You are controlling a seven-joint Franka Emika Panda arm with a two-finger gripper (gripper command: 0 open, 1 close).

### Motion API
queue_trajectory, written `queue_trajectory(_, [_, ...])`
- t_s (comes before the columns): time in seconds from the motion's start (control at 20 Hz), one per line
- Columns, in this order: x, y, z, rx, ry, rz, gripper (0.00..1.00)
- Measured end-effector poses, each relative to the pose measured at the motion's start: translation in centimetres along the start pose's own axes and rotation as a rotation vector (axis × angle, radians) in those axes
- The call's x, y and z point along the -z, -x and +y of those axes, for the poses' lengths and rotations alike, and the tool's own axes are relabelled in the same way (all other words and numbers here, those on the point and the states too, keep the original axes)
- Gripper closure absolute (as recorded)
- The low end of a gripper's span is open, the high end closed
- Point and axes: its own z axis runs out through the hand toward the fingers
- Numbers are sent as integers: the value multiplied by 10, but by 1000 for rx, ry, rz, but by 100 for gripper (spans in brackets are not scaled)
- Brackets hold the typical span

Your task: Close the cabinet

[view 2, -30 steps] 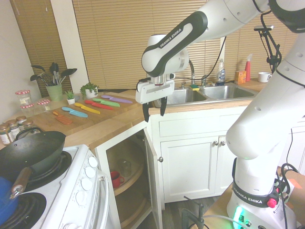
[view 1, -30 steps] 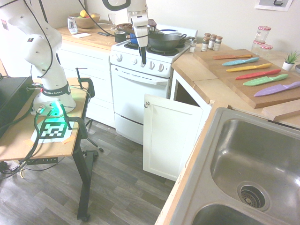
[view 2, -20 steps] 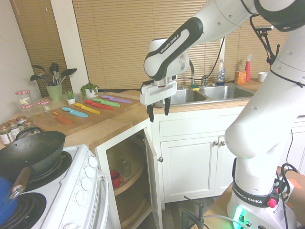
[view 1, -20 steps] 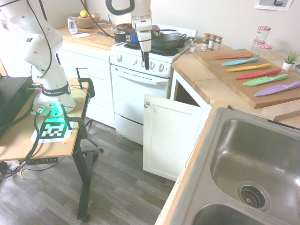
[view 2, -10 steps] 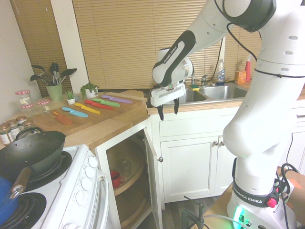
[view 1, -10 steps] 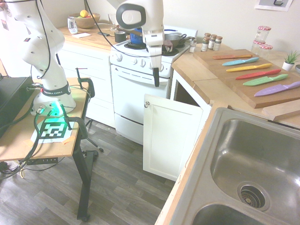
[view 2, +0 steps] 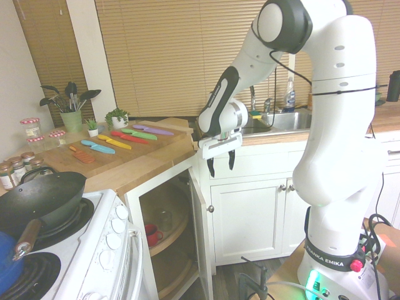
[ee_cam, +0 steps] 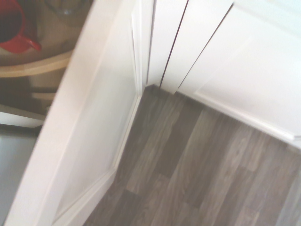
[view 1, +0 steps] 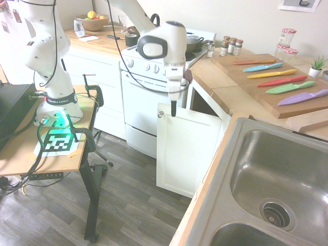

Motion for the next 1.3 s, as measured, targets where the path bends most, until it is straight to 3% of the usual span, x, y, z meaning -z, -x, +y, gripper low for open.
queue_trajectory(0.35, [-59, -22, -22, -28, 5, -52, 0])
queue_trajectory(0.6, [-70, -35, -32, -33, -18, -88, 0])
queue_trajectory(0.65, [-70, -36, -32, -31, -21, -90, 100])
queue_trajectory(1.3, [-62, -34, -24, 30, 13, -60, 100])
